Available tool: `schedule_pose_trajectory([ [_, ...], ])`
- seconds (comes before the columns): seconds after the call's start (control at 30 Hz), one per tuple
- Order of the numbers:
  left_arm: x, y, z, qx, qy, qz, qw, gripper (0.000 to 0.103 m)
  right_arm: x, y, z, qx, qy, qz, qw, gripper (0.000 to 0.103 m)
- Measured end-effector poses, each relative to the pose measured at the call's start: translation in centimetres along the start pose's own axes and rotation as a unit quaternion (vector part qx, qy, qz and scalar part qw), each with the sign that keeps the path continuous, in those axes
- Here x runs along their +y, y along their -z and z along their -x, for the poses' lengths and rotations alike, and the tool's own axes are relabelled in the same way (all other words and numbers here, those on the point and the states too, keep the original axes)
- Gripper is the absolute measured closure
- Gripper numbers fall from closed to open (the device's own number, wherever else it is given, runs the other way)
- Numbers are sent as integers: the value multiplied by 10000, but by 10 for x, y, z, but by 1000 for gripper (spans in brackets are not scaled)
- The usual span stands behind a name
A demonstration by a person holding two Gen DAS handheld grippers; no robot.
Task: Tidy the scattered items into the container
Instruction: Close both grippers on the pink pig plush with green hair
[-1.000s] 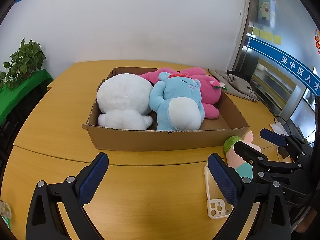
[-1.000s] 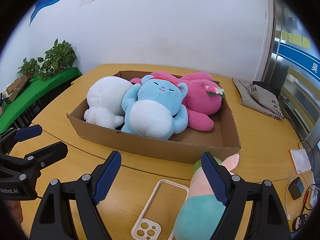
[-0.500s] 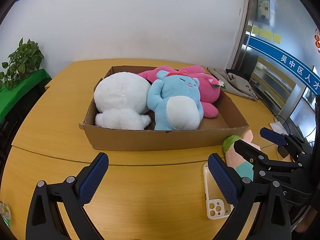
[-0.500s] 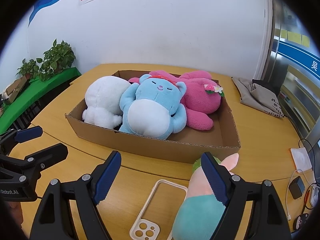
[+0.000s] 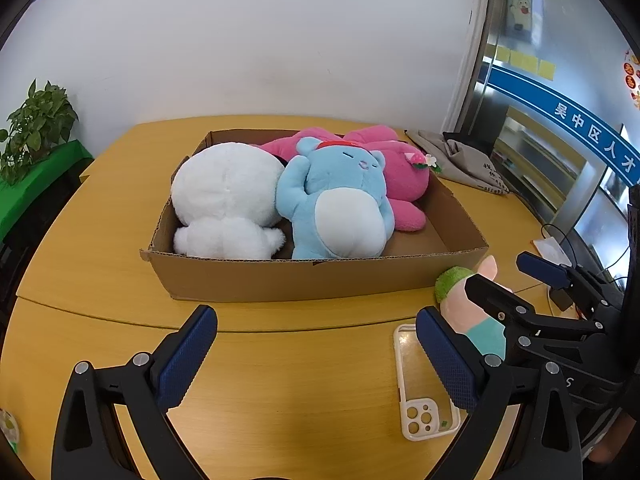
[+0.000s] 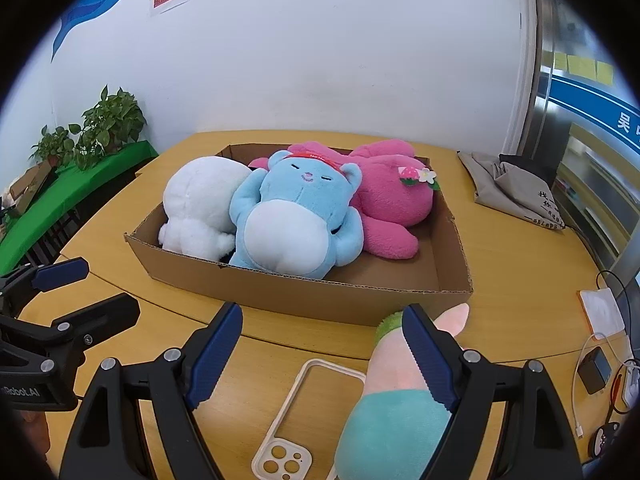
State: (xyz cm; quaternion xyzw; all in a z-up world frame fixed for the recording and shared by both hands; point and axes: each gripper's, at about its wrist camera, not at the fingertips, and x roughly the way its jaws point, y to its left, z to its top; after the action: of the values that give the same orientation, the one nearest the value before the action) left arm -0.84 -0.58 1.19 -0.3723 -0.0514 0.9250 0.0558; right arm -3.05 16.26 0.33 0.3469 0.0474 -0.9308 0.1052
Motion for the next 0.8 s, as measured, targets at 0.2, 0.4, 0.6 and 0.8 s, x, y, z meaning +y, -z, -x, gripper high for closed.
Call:
schedule_pose_trajectory([
  [0.2,-18,-13,-14,196,429,29,9989,2,-33,6,5,-25,164,-217,9996,21],
  [0.4,-63,-19,-55,862,1345,-129,9871,0,-83,35,7,360,333,-552,9973,21],
  [0.6,-110,-15,-118,1698,1865,-233,9674,0,-83,73,-20,1018,17,-466,9937,21],
  [0.8,-143,2,-168,2389,2221,-459,9442,0,-93,88,-32,1029,-381,-662,9917,18],
])
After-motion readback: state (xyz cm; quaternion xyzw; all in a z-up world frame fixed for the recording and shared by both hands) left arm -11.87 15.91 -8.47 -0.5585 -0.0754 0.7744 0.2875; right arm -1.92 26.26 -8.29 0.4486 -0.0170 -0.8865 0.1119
